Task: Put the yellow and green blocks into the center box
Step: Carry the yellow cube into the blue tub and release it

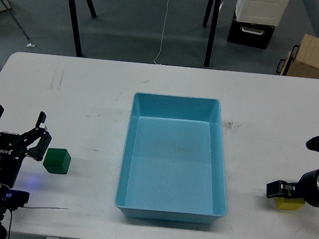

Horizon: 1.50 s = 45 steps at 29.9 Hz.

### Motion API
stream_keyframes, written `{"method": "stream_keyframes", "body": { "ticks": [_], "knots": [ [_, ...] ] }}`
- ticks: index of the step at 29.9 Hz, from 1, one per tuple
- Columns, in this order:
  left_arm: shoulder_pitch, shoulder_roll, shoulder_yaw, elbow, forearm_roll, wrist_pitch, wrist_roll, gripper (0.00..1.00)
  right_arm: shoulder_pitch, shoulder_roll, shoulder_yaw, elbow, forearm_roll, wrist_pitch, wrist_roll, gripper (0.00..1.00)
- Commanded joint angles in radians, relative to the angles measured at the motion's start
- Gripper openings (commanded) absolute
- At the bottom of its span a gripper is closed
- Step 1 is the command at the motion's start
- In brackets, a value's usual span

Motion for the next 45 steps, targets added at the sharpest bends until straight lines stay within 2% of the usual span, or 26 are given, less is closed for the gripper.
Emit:
{"method": "stream_keyframes", "body": {
  "ticks": [1,6,9,11,13,17,24,27,28,29,32,33,34,42,45],
  "knots": [
    [0.001,-0.004,0.0,0.0,0.0,0.0,0.0,1.0,0.002,-0.004,0.003,0.005,0.001,-0.003,-0.001,0.01],
    [0.004,-0.005,0.0,0.0,0.0,0.0,0.002,1.0,0.034,-0.028,0.034,0.048,0.018,-0.009,-0.002,0.01],
    [0.005,-0.005,0.0,0.0,0.0,0.0,0.002,1.0,0.127,-0.027,0.101,0.059,0.084,-0.008,-0.001,0.01],
    [0.007,-0.005,0.0,0.0,0.0,0.0,0.002,1.0,0.227,0.016,0.106,0.048,0.205,-0.008,-0.002,0.01],
    [0.008,-0.005,0.0,0.0,0.001,0.0,0.002,1.0,0.33,0.114,0.091,0.024,0.288,-0.008,-0.01,0.01],
    [0.008,-0.005,0.0,0.0,0.0,0.0,0.0,1.0,0.454,0.364,-0.03,-0.094,0.308,-0.012,-0.022,0.01],
    [0.01,-0.02,0.0,0.0,0.001,0.0,0.0,1.0,0.455,0.747,-0.188,-0.245,0.305,-0.086,-0.022,0.01],
    [0.01,-0.031,0.0,0.0,0.001,0.0,0.0,1.0,0.442,0.84,-0.23,-0.286,0.305,-0.106,-0.022,0.02],
    [0.011,-0.033,0.0,0.0,0.001,0.0,0.0,1.0,0.441,0.86,-0.235,-0.293,0.305,-0.105,-0.022,0.08],
    [0.011,-0.033,0.0,0.0,0.001,0.0,0.0,1.0,0.439,0.877,-0.241,-0.296,0.303,-0.105,-0.021,0.2],
    [0.013,-0.033,0.0,0.0,0.001,0.0,0.0,1.0,0.439,0.892,-0.267,-0.297,0.307,-0.098,-0.019,0.72],
    [0.013,-0.034,0.0,0.0,0.001,0.0,0.0,1.0,0.441,0.897,-0.267,-0.302,0.307,-0.098,-0.019,0.94],
    [0.013,-0.033,0.0,0.0,0.001,0.0,0.0,1.0,0.442,0.903,-0.265,-0.303,0.307,-0.098,-0.019,0.99],
    [0.01,-0.03,0.017,-0.001,0.001,0.0,0.0,1.0,0.465,0.901,-0.253,-0.355,0.354,-0.094,-0.025,0.99],
    [0.008,-0.03,0.018,0.0,0.001,0.0,0.002,1.0,0.476,0.881,-0.187,-0.404,0.385,-0.092,-0.024,0.99]
  ]
}}
